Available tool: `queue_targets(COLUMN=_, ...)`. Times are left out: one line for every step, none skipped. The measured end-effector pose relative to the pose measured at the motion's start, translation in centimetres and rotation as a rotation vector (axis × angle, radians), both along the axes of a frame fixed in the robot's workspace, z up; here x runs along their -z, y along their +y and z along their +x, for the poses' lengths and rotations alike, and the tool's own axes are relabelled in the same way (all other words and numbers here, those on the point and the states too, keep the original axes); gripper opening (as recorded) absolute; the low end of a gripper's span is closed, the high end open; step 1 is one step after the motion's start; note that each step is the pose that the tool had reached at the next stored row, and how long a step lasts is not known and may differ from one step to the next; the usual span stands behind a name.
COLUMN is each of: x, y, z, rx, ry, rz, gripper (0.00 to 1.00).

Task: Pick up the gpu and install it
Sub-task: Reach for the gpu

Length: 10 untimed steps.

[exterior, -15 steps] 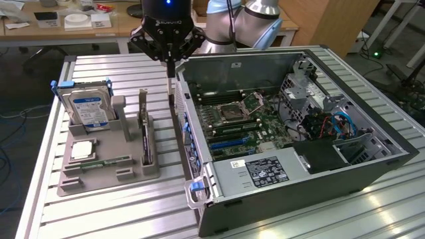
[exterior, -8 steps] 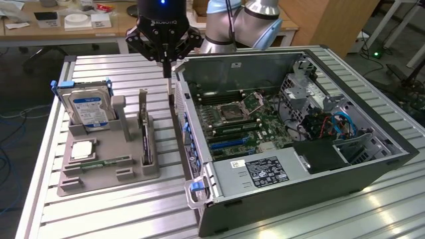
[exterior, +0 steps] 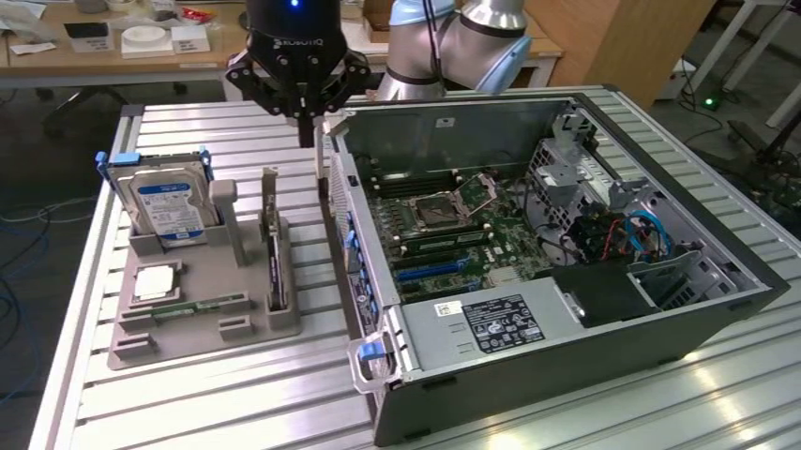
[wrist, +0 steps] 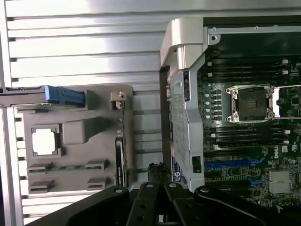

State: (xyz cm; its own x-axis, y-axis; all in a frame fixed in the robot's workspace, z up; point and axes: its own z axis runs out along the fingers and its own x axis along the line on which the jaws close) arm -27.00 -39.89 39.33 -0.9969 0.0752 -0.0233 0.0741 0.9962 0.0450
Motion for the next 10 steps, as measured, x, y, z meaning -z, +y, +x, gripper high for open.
queue_targets(x=0.0, y=0.0, z=-0.11, rx=0.0, ry=0.0, rz=0.0, gripper=0.11)
queue_targets(x=0.0, y=0.0, z=-0.22, rx=0.0, ry=0.0, rz=0.0, gripper=0.11)
queue_targets(x=0.0, y=0.0, z=-0.32, rx=0.0, ry=-0.0001, rz=0.0, gripper=0.11)
queue_targets(x=0.0, y=0.0, z=-0.41, rx=0.0, ry=0.0, rz=0.0, gripper=0.11)
queue_targets(x=0.0, y=0.0, z=-0.5, rx=0.0, ry=0.0, rz=0.0, gripper=0.11)
queue_targets(x=0.0, y=0.0, z=-0.6, rx=0.0, ry=0.0, rz=0.0, gripper=0.11)
queue_targets(x=0.0, y=0.0, z=-0.7, rx=0.0, ry=-0.0001, rz=0.0, gripper=0.11)
queue_targets(x=0.0, y=0.0, z=-0.79, rx=0.0, ry=-0.0001, rz=0.0, gripper=0.11)
queue_targets(x=0.0, y=0.0, z=-0.88, rx=0.0, ry=-0.0001, rz=0.0, gripper=0.11)
queue_targets(x=0.0, y=0.0, z=-0.96, rx=0.0, ry=-0.0001, rz=0.0, gripper=0.11)
